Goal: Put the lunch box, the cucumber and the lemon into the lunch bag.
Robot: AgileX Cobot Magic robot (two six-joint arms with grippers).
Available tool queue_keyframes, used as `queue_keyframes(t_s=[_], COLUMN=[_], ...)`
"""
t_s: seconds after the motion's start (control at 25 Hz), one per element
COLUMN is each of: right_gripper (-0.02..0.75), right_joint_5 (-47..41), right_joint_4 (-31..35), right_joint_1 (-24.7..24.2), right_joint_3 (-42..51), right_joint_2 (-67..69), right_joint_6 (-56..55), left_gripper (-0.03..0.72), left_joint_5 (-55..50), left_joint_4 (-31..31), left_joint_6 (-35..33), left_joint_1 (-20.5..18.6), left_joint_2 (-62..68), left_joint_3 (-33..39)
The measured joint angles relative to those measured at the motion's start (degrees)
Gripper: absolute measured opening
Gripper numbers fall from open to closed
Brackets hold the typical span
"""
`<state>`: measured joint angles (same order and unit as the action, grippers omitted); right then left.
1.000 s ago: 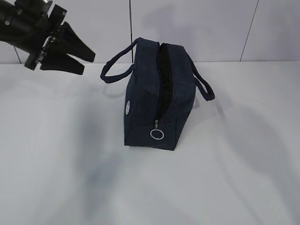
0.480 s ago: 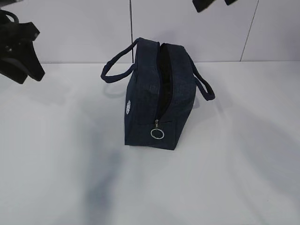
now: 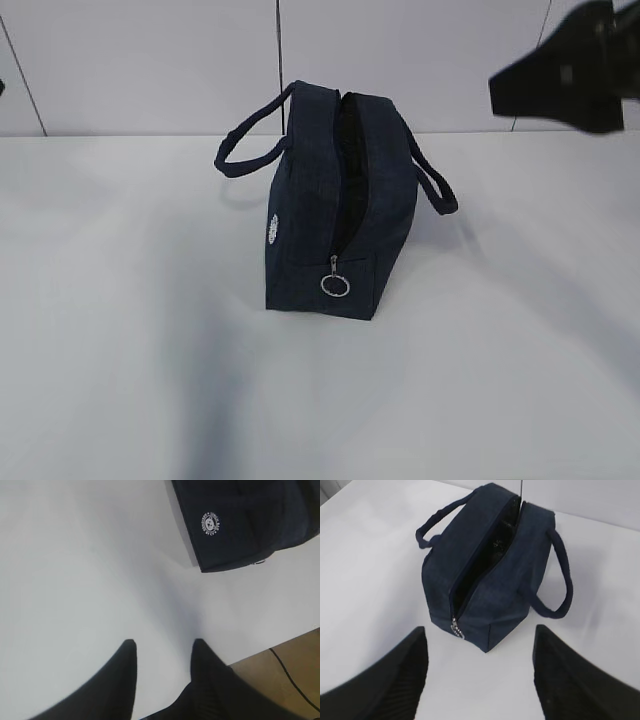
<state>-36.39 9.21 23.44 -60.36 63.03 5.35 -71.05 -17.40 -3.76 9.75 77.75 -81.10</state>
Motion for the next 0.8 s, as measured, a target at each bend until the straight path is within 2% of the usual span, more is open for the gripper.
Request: queue_keyframes(t_s=[0.12, 0.32, 0.4, 0.64, 0.72, 0.8], right_gripper=[0.49, 0.49, 0.49, 0.49, 0.49, 0.49], right_joint_5=[4.93, 15.77, 18.76, 21.88, 19.39, 12.88], right_joint_4=[5.04, 22.42, 27.32, 32.14, 32.33, 32.26], right_joint_1=[0.0, 0.0, 0.09, 0.09, 0.09, 0.09], right_joint_3=[8.42, 20.68, 23.83, 28.36, 27.73, 25.95], right_joint_2=[-3.67, -6.86, -7.22, -3.72, -1.48, 0.68], right_joint_6=[5.36, 23.02, 30.15, 36.13, 40.93, 46.44], left_gripper=[0.243, 0.242, 0.241, 0.241, 0.241, 0.241], left_joint_5=[-0.11, -0.33, -0.48, -0.6, -0.6, -0.6], left_joint_4=[0.0, -0.11, -0.49, -0.64, -0.64, -0.64], left_joint_6=[0.0, 0.0, 0.0, 0.0, 0.0, 0.0], left_joint_1=[0.0, 0.0, 0.0, 0.0, 0.0, 0.0], left_joint_2=[-4.04, -9.92, -11.91, -14.84, -14.84, -14.84], left_joint_3=[2.55, 8.15, 9.39, 10.24, 10.24, 10.24])
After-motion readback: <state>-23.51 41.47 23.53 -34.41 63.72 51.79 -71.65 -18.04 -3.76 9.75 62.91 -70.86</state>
